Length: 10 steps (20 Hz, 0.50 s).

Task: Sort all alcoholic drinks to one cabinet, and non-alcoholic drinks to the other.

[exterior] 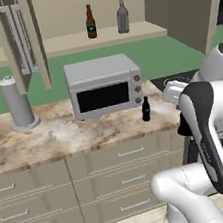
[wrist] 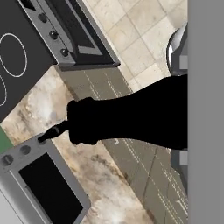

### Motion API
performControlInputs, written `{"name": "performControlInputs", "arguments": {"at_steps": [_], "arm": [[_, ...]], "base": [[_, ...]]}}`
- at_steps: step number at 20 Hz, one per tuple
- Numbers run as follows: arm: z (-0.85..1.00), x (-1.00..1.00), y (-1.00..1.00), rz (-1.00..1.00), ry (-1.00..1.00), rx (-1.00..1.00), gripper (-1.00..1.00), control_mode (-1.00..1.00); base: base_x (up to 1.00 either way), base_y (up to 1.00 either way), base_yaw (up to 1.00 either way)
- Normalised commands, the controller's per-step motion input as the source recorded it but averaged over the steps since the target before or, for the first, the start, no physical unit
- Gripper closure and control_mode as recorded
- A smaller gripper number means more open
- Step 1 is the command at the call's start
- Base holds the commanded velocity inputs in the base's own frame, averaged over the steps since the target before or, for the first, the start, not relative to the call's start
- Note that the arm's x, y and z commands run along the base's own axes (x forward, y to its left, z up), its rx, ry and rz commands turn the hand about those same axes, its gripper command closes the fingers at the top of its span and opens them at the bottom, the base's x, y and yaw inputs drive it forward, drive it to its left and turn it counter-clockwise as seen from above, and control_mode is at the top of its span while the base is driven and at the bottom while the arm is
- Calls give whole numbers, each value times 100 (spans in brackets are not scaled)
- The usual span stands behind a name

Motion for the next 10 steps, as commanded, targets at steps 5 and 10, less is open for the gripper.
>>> {"name": "performControlInputs", "arguments": {"at_steps": [5,10], "arm": [[0,0,0,0,0,0,100,100],[0,0,0,0,0,0,100,100]], "base": [[0,100,5],[0,100,2]]}}
